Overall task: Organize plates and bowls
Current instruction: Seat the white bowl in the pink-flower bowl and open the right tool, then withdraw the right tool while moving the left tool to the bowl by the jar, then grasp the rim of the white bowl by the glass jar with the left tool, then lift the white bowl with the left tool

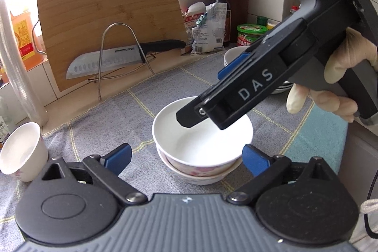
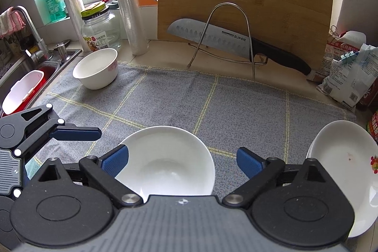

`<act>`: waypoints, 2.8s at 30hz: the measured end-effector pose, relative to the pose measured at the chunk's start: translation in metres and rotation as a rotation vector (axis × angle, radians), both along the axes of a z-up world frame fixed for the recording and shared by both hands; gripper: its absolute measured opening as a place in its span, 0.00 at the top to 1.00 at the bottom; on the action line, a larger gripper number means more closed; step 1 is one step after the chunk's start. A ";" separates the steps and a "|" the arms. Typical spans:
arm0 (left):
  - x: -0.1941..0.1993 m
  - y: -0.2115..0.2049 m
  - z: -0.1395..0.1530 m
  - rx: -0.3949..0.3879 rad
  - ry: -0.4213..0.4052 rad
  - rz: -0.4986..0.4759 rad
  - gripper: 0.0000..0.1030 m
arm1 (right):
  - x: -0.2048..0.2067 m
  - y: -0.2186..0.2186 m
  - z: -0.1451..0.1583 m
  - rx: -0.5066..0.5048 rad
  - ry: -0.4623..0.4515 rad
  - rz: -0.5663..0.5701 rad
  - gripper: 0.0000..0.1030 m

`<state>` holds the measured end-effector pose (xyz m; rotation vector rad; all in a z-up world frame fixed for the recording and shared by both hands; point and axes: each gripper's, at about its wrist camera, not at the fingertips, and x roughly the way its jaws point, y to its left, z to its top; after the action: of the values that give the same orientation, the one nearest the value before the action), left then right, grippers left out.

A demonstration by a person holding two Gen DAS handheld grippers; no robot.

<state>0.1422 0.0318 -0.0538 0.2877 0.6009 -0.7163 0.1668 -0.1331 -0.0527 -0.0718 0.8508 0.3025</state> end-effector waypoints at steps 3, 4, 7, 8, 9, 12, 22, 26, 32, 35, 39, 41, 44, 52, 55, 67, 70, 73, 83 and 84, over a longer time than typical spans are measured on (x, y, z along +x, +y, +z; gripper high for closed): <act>-0.001 0.014 0.002 -0.016 -0.016 0.028 0.02 | -0.006 0.007 0.003 0.001 -0.029 -0.029 0.01; -0.002 0.020 0.002 -0.019 -0.017 0.037 0.02 | -0.008 0.010 0.004 0.004 -0.037 -0.035 0.00; -0.004 0.035 0.000 -0.016 -0.012 0.080 0.02 | -0.014 0.018 0.005 0.013 -0.051 -0.047 0.00; -0.004 0.041 -0.001 -0.012 -0.011 0.101 0.02 | -0.015 0.020 0.006 0.015 -0.056 -0.044 0.00; -0.003 0.045 -0.002 -0.008 -0.009 0.129 0.02 | -0.017 0.023 0.006 0.016 -0.059 -0.039 0.00; -0.002 0.060 -0.002 -0.006 -0.001 0.215 0.02 | -0.019 0.033 0.007 -0.006 -0.084 -0.001 0.00; 0.016 0.109 0.010 0.065 0.018 0.494 0.02 | -0.005 0.060 0.010 0.001 -0.150 0.173 0.00; 0.036 0.129 0.018 0.058 0.014 0.508 0.03 | -0.002 0.084 0.009 -0.013 -0.178 0.221 0.00; 0.082 0.158 0.024 0.028 0.035 0.494 0.03 | 0.006 0.127 0.002 -0.034 -0.204 0.266 0.00; 0.107 0.169 0.020 0.022 0.061 0.494 0.03 | 0.012 0.146 -0.003 -0.052 -0.211 0.274 0.00; 0.137 0.178 0.013 0.009 0.099 0.475 0.03 | 0.031 0.166 -0.009 -0.062 -0.203 0.250 0.00; 0.152 0.181 0.009 0.012 0.112 0.465 0.03 | 0.042 0.176 -0.014 -0.068 -0.196 0.237 0.00; 0.171 0.183 0.003 0.018 0.125 0.441 0.04 | 0.057 0.189 -0.021 -0.080 -0.196 0.212 0.00; 0.206 0.186 -0.008 0.004 0.165 0.366 0.06 | 0.088 0.221 -0.041 -0.125 -0.203 0.159 0.00; 0.214 0.189 -0.012 -0.008 0.188 0.344 0.06 | 0.096 0.229 -0.046 -0.131 -0.210 0.153 0.01; 0.225 0.190 -0.017 0.005 0.231 0.257 0.19 | 0.111 0.237 -0.059 -0.121 -0.197 0.176 0.07; 0.226 0.190 -0.017 0.006 0.232 0.238 0.24 | 0.110 0.238 -0.058 -0.119 -0.200 0.188 0.10; 0.229 0.190 -0.017 0.017 0.235 0.230 0.29 | 0.111 0.236 -0.057 -0.106 -0.194 0.190 0.12; 0.230 0.189 -0.017 0.027 0.236 0.220 0.29 | 0.119 0.229 -0.058 -0.034 -0.146 0.176 0.12; 0.231 0.189 -0.017 0.026 0.235 0.219 0.29 | 0.119 0.229 -0.058 -0.033 -0.145 0.177 0.12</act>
<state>0.3728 0.2207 -0.0712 0.1592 0.8518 -0.5339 0.2859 0.0964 -0.1105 -0.1984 0.7065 0.4437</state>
